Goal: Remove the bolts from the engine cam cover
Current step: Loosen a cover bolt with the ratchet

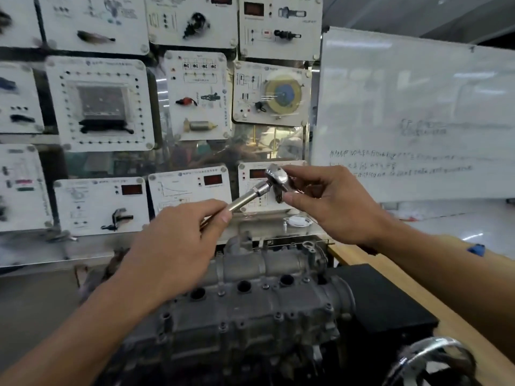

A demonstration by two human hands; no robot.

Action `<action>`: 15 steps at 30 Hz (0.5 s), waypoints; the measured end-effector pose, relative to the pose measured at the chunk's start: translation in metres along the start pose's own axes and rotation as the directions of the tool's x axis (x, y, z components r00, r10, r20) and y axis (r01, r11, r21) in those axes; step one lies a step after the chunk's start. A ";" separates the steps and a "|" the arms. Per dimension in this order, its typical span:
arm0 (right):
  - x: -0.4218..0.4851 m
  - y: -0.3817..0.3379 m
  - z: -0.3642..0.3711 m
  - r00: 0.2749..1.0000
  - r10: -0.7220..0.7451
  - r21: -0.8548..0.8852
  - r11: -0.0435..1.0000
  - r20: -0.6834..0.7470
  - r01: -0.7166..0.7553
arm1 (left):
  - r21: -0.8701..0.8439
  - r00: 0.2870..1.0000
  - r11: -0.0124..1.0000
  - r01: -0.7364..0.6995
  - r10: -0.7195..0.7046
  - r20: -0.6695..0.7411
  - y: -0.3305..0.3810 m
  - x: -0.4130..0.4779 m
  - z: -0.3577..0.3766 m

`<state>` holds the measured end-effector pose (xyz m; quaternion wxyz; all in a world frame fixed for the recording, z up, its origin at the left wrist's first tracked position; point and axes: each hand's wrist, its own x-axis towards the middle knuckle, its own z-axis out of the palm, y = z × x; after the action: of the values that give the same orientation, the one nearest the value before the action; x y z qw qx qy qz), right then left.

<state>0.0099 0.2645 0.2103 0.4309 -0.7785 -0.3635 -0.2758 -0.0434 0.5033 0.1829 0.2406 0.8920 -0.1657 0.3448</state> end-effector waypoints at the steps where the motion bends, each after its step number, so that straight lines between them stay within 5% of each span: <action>1: -0.002 0.001 0.001 1.000 0.008 0.028 1.000 -0.010 -0.008 | -0.074 1.000 0.997 0.010 -0.009 0.019 -0.002 -0.001 0.007; 3: -0.005 0.000 0.002 1.000 0.001 0.075 0.997 -0.030 0.002 | -0.390 0.983 0.908 0.152 -0.098 0.155 -0.008 0.000 0.016; 5: -0.005 -0.002 0.003 0.998 -0.058 0.076 0.995 -0.029 0.060 | -0.693 0.882 0.570 0.440 -0.131 0.453 -0.013 0.004 0.014; 7: -0.003 -0.003 0.002 0.993 -0.115 0.051 0.992 -0.008 0.116 | -0.734 0.798 0.390 0.556 -0.005 0.602 -0.020 0.006 0.011; 12: 0.011 -0.009 0.013 0.934 -0.258 -0.112 0.950 0.248 0.292 | -0.766 0.733 0.215 0.606 0.224 0.642 -0.011 0.022 0.013; 15: 0.031 -0.023 0.016 0.940 -0.196 -0.183 0.950 0.278 0.252 | -0.812 0.884 0.406 0.420 0.021 0.468 -0.001 0.040 0.021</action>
<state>0.0116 0.2973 0.2366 0.2589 -0.8031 -0.4706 -0.2580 -0.0040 0.4876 0.1969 0.6772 0.6887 -0.2581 -0.0226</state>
